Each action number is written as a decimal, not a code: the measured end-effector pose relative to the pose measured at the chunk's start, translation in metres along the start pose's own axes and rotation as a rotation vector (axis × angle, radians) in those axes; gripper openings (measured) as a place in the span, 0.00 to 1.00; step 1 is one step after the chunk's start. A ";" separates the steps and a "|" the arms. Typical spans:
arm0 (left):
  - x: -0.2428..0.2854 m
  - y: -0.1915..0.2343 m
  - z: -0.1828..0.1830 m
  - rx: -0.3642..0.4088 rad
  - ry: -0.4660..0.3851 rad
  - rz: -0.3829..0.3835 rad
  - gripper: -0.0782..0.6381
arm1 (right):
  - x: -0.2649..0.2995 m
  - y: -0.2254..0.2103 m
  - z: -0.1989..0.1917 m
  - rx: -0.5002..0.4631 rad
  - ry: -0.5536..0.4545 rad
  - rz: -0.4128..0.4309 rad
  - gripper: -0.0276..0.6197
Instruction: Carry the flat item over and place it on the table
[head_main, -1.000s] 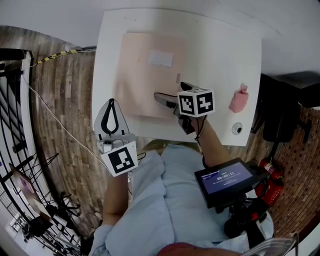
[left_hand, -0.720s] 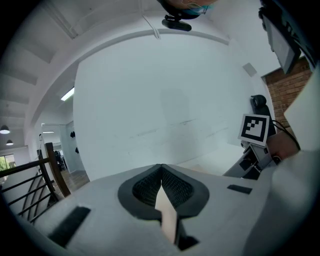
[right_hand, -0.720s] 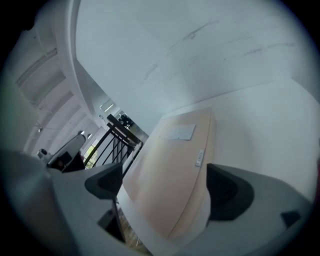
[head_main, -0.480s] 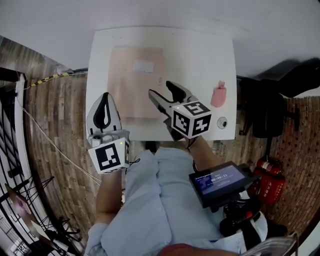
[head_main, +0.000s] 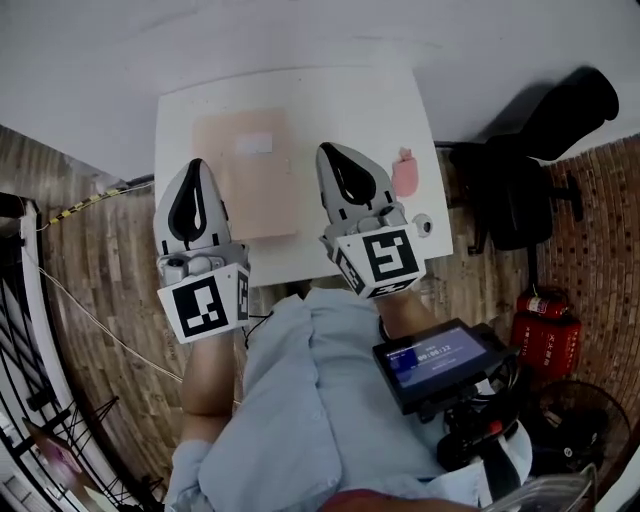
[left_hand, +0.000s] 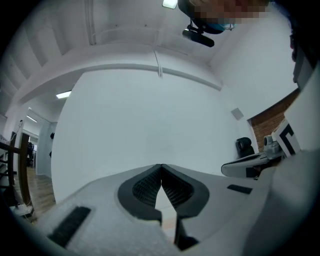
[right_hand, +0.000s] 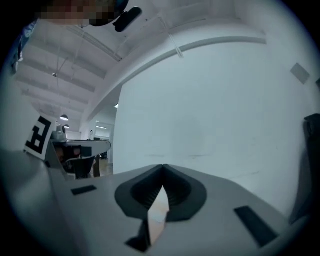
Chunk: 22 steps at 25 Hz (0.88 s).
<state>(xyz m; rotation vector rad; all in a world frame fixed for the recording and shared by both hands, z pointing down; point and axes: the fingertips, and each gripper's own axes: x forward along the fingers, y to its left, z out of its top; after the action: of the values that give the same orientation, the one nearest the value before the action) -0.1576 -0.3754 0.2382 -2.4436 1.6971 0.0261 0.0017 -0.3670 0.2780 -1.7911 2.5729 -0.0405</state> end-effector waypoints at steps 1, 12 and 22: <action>0.000 -0.004 0.004 -0.001 -0.013 -0.011 0.12 | -0.004 -0.001 0.004 -0.019 -0.010 -0.009 0.05; -0.008 -0.018 0.019 -0.018 -0.046 -0.061 0.12 | -0.026 0.005 0.022 -0.089 -0.057 -0.034 0.05; -0.011 -0.022 0.020 -0.010 -0.040 -0.062 0.12 | -0.026 0.010 0.024 -0.087 -0.064 -0.011 0.05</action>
<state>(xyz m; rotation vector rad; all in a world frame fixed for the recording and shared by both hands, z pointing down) -0.1391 -0.3546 0.2222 -2.4843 1.6079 0.0754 0.0020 -0.3394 0.2535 -1.8030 2.5586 0.1278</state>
